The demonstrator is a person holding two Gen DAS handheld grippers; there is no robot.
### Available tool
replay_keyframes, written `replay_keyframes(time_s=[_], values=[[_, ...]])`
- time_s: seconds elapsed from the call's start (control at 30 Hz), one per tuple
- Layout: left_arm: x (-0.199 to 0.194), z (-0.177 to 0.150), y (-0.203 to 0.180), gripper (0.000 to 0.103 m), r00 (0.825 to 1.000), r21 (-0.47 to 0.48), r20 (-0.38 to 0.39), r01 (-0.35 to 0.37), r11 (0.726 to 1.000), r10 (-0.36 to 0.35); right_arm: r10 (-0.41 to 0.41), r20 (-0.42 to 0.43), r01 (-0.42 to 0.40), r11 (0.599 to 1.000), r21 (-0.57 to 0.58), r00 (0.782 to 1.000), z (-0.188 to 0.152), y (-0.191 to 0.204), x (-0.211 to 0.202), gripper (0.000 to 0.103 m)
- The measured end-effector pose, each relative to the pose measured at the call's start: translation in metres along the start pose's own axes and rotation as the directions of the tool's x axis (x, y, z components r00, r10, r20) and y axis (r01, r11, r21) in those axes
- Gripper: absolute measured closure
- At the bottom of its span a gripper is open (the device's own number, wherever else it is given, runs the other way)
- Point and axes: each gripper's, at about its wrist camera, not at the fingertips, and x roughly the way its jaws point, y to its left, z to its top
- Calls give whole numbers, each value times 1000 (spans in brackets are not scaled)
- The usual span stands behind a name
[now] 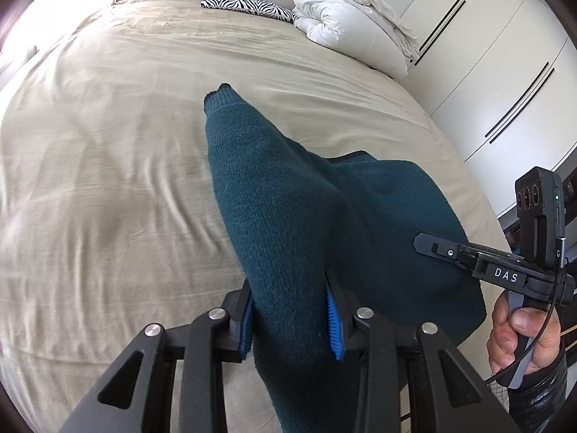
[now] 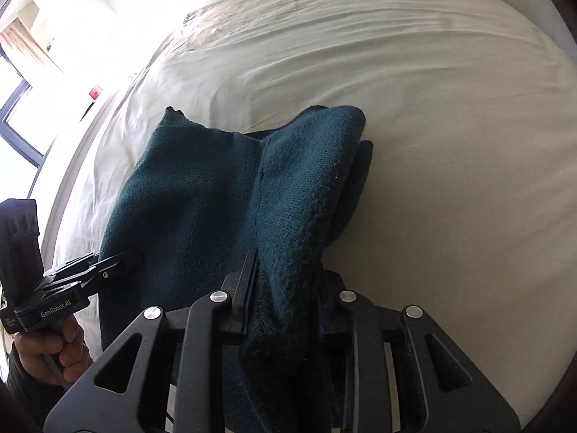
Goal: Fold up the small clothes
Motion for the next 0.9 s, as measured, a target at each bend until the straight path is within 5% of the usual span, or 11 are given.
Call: replay_keyframes(time_s=[0.3,0.57,0.77,0.9], values=[[-94,-59,41,68,994,-12,72,-84,996,84,88,11,-86,991,-102,996,-49,114,-21,80],[-122,-118,73,67,986,0,57,-160,987,159,77,-2,-75,977,-199,997,-114,205,-13,80],[-114,-161,105,65,990,-51,38,-137,989,139,104,-61,-109,991,-76,993,-152,193,16,80],[-111,-163,111,62,992,-50,45,-113,992,116,198,-84,-193,979,68,977,-164,161,35,80]])
